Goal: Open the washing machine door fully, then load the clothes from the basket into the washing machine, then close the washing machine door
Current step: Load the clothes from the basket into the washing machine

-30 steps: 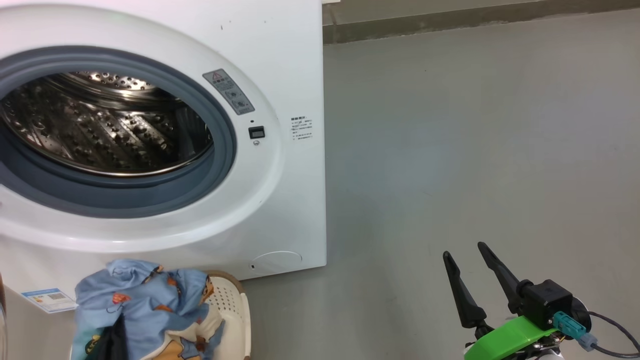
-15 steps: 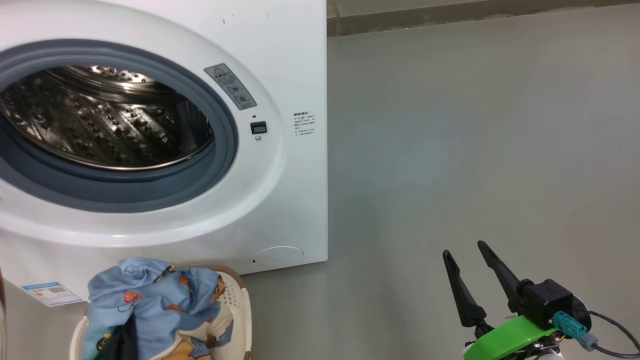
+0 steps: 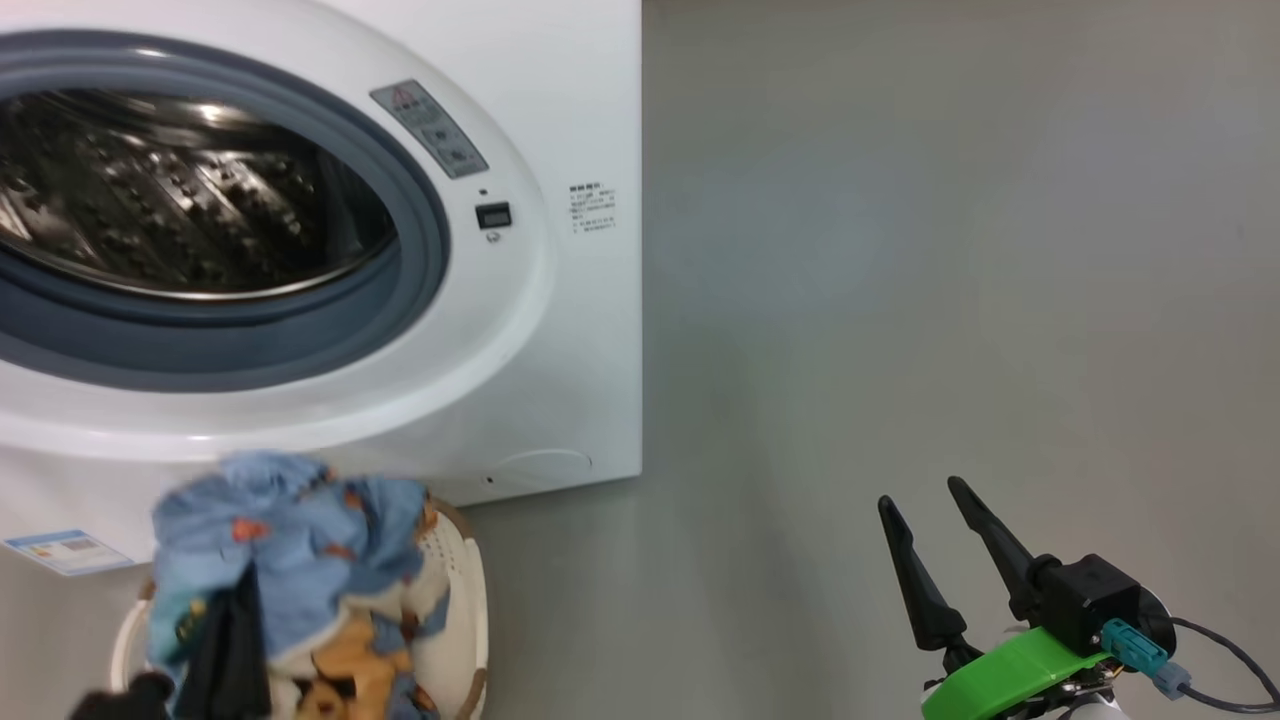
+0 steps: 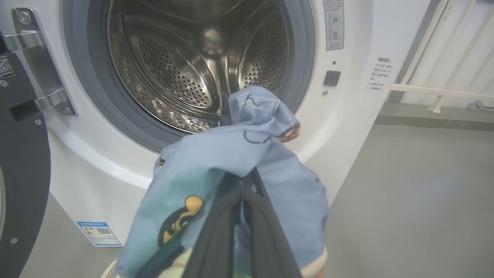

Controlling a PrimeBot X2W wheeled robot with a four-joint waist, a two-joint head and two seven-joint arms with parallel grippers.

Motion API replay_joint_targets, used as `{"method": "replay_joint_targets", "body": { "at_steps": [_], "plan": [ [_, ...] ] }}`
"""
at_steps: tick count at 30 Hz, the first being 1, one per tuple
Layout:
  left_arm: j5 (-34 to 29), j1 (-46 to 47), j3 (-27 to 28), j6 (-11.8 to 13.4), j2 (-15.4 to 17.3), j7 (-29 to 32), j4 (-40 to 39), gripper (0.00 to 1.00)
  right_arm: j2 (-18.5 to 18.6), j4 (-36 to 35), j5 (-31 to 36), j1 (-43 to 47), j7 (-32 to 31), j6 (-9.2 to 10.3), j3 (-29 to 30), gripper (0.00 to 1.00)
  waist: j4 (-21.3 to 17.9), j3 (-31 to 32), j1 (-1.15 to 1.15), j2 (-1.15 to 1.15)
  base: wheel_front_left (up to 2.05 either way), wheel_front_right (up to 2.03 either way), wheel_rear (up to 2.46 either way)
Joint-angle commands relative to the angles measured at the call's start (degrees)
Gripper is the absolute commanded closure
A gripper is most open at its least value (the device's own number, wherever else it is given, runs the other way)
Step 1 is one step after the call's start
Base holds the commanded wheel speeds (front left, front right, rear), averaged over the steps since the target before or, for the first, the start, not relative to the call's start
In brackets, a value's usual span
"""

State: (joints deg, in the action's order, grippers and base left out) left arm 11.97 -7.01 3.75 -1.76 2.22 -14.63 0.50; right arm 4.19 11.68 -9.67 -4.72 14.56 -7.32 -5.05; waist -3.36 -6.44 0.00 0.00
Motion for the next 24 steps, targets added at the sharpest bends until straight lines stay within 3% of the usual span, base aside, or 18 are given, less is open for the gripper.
{"method": "replay_joint_targets", "body": {
  "at_steps": [1, 10, 17, 24],
  "plan": [
    [-0.07, 4.43, 2.27, 0.03, 0.65, -0.37, -1.87, 1.0, 0.38, -1.7, -0.1, -1.83, 0.44, -0.17, -1.48, 0.0, -0.85, -2.92, 0.0, 0.0, 0.0, 0.0, 0.0],
    [0.25, 15.15, 4.42, 0.28, 0.65, -0.37, 0.8, 1.0, 1.15, -2.37, -0.19, -4.46, 0.44, -0.17, -1.98, 0.0, -2.6, -9.63, 0.0, 0.0, 0.0, 0.0, 0.0],
    [-2.5, 24.23, 7.81, -1.55, 0.75, -0.37, 3.19, 1.0, 1.28, -3.09, -0.33, -6.32, 0.44, -0.17, -1.95, 0.0, -3.48, -14.47, 0.0, 0.0, 0.0, 0.0, 0.0],
    [-4.6, 33.4, 11.48, -2.84, 2.86, -0.37, 6.12, 1.0, 0.95, -3.73, -0.68, -8.48, 0.44, -0.17, -2.44, 0.0, -4.68, -19.4, 0.0, 0.0, 0.0, 0.0, 0.0]
  ]
}}
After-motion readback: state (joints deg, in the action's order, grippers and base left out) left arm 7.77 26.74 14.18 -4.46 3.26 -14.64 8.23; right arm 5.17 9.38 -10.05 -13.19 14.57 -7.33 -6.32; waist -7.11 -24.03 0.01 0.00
